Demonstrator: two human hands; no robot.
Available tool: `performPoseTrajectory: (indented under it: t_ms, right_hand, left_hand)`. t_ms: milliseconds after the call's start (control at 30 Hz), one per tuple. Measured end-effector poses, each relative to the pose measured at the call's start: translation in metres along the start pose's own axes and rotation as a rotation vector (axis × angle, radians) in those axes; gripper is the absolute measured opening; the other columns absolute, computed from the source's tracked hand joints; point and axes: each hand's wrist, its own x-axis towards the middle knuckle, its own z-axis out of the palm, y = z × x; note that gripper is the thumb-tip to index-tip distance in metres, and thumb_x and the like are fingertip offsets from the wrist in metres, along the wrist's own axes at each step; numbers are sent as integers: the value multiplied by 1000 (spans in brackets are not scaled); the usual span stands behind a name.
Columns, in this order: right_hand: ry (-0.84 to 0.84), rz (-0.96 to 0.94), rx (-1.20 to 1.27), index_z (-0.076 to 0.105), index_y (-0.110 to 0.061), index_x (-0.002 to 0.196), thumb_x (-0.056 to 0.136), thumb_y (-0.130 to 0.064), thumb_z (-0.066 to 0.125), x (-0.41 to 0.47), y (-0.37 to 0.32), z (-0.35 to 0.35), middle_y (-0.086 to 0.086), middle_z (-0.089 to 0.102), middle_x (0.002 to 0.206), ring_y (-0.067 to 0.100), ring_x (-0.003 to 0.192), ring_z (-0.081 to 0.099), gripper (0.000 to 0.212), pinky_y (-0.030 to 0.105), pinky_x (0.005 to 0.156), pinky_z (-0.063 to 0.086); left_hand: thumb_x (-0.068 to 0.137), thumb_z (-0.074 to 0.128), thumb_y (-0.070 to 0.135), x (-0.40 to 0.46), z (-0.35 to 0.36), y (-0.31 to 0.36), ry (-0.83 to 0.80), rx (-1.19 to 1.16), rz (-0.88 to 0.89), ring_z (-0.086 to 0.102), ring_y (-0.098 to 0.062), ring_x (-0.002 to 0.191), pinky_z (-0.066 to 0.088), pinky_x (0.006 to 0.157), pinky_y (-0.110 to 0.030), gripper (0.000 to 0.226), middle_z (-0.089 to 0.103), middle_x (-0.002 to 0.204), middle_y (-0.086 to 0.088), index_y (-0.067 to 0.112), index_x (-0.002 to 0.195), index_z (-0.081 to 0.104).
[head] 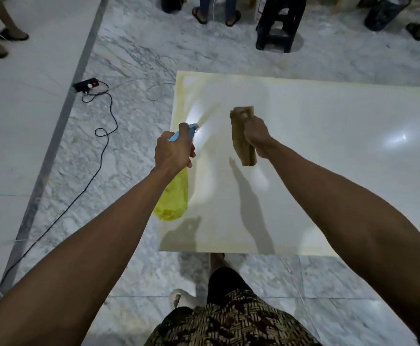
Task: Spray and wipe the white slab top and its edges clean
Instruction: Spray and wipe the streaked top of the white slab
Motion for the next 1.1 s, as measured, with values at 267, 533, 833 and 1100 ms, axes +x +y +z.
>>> performPoseTrajectory:
  t_ms: [267, 533, 833, 1100]
  right_hand:
    - [228, -191, -249, 48, -20, 140, 105, -25, 28, 176, -15, -5, 6, 60, 136, 24, 122, 56, 40, 28, 96, 39]
    - [-171, -166, -1004, 11, -23, 158, 100, -41, 23, 318, 12, 61, 7, 3, 167, 34, 153, 2, 62, 71, 113, -2]
    - [-197, -276, -1249, 36, -21, 152, 94, -43, 21, 206, 85, 98, 14, 33, 159, 45, 144, 30, 64, 79, 102, 20]
    - [-265, -358, -1196, 26, -20, 156, 96, -40, 23, -15, 158, 124, 11, 19, 164, 44, 149, 15, 63, 77, 105, 18]
  left_hand:
    - [99, 46, 46, 107, 23, 32, 152, -73, 51, 66, -26, 64, 48, 49, -33, 38, 60, 62, -6, 39, 81, 78]
    - [107, 42, 39, 185, 35, 25, 249, -116, 83, 63, -27, 60, 46, 49, -33, 45, 60, 56, 4, 38, 74, 72]
    - [106, 42, 43, 153, 5, -9, 204, -20, 16, 65, -33, 59, 50, 52, -39, 53, 65, 62, -4, 30, 68, 76]
    - [109, 41, 37, 52, -44, -46, 58, -28, 28, 64, -25, 64, 50, 48, -35, 44, 60, 59, 0, 45, 90, 80]
